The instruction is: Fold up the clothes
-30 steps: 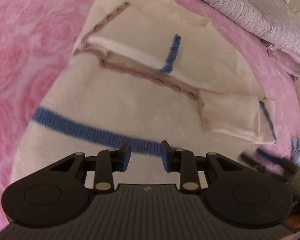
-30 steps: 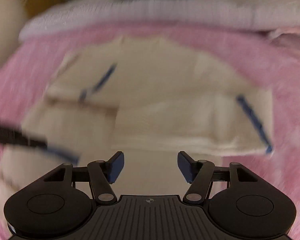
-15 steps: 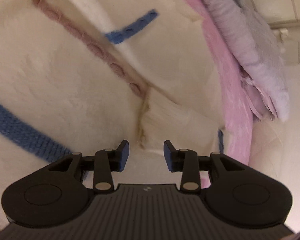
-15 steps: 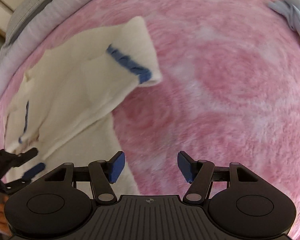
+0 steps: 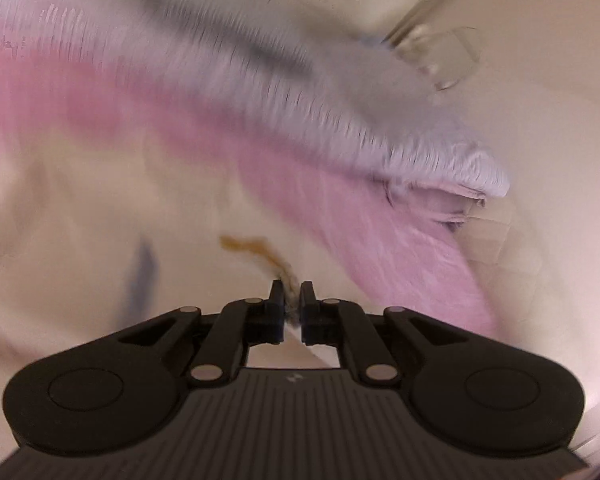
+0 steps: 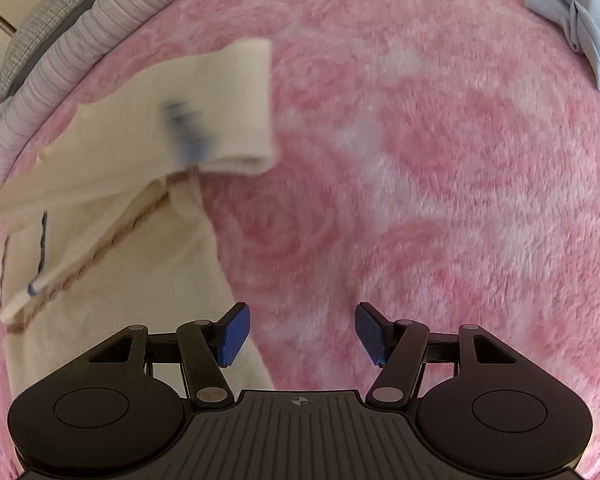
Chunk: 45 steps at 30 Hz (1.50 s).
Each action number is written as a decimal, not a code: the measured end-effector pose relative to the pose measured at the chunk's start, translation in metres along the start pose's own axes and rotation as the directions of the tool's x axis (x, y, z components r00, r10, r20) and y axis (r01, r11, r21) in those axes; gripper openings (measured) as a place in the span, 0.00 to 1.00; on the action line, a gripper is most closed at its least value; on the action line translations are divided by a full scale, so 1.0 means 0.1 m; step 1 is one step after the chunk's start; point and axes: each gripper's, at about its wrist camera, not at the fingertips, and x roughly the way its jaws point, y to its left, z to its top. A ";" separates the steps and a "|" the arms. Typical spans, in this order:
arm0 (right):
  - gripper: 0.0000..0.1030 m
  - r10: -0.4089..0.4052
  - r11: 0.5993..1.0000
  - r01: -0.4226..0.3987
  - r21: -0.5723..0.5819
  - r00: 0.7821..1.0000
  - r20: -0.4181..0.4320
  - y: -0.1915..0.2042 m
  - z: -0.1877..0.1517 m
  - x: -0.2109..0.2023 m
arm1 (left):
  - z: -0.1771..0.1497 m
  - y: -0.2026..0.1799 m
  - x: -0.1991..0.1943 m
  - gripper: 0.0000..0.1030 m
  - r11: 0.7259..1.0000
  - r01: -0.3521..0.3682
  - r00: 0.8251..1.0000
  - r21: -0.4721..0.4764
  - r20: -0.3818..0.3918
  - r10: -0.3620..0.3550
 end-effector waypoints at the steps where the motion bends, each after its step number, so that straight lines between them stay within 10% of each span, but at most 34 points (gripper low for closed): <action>1: 0.60 0.001 1.000 -0.001 0.003 1.000 0.005 0.02 0.02 0.00 | 0.11 0.07 -0.11 0.04 0.998 -0.036 0.999 0.049 0.027 0.035; 7: 0.60 -0.009 1.000 0.009 -0.016 1.000 -0.004 0.22 0.10 0.14 | 0.09 0.83 -0.21 0.04 0.962 -0.251 0.964 0.111 -0.060 0.258; 22: 0.60 -0.123 0.983 0.123 -0.136 0.992 0.006 0.63 -0.15 0.22 | -0.30 1.49 -0.12 0.15 0.927 -0.354 0.914 0.121 -0.165 0.371; 29: 0.60 -0.139 0.982 0.149 -0.117 0.986 0.092 0.67 -0.55 0.04 | -0.22 1.37 -0.31 0.12 0.966 -0.222 0.970 0.133 -0.066 0.232; 33: 0.60 -0.114 0.980 0.133 -0.147 0.985 0.127 0.61 -0.80 0.07 | -0.48 1.45 -0.13 0.14 0.950 -0.201 0.963 0.240 -0.131 0.237; 39: 0.60 -0.052 0.990 0.070 -0.121 0.988 0.142 0.15 -1.04 -0.07 | -1.07 1.69 -0.97 0.12 0.960 -0.271 0.947 0.073 -0.159 0.280; 45: 0.60 0.116 0.967 -0.059 -0.249 0.969 0.219 -0.09 -1.22 -0.14 | -1.74 1.71 -1.57 0.12 0.969 -0.243 0.968 -0.036 -0.076 0.240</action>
